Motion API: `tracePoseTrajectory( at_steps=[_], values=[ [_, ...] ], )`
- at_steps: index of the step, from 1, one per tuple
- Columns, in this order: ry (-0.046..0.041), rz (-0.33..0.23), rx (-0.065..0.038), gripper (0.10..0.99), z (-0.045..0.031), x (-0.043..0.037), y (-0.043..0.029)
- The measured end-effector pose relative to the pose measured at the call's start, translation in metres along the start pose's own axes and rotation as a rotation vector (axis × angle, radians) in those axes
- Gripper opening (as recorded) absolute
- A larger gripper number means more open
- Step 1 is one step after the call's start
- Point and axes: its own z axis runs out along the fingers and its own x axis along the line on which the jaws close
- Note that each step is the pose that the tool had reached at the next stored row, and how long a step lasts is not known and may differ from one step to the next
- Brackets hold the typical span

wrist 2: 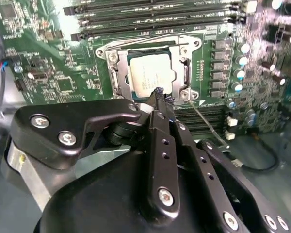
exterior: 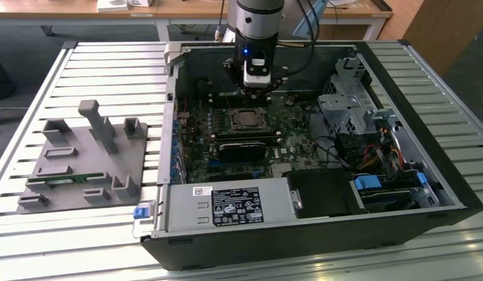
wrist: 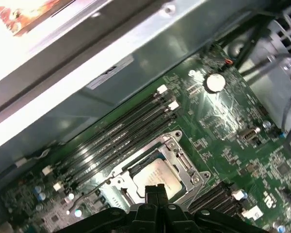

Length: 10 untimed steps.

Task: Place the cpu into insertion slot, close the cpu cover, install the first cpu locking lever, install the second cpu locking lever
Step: 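Install the first cpu locking lever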

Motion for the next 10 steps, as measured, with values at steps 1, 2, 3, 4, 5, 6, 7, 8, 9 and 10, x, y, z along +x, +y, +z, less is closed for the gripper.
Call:
tracePoseTrajectory(
  at_steps=[1, 2, 3, 4, 5, 6, 7, 8, 9, 10],
  values=[
    [0.0004, -0.018, 0.0, 0.106, 0.0, 0.0, 0.0],
    [0.0008, -0.036, 0.001, 0.106, 0.0001, 0.0, 0.0],
    [0.0013, -0.055, 0.001, 0.106, 0.0002, 0.0, 0.0],
    [0.0017, -0.072, 0.001, 0.106, 0.0002, 0.0, 0.0],
    [0.002, -0.09, 0.002, 0.106, 0.0002, 0.0, 0.0],
    [0.0025, -0.11, 0.002, 0.106, 0.0003, 0.0, 0.0],
    [0.0029, -0.128, 0.002, 0.106, 0.0004, 0.0, 0.0],
    [0.0033, -0.146, 0.003, 0.106, 0.0005, 0.0, 0.0],
    [0.0037, -0.164, 0.003, 0.106, 0.0005, 0.0, 0.0],
    [0.0041, -0.182, 0.003, 0.106, 0.0006, 0.0, 0.0]
  ],
)
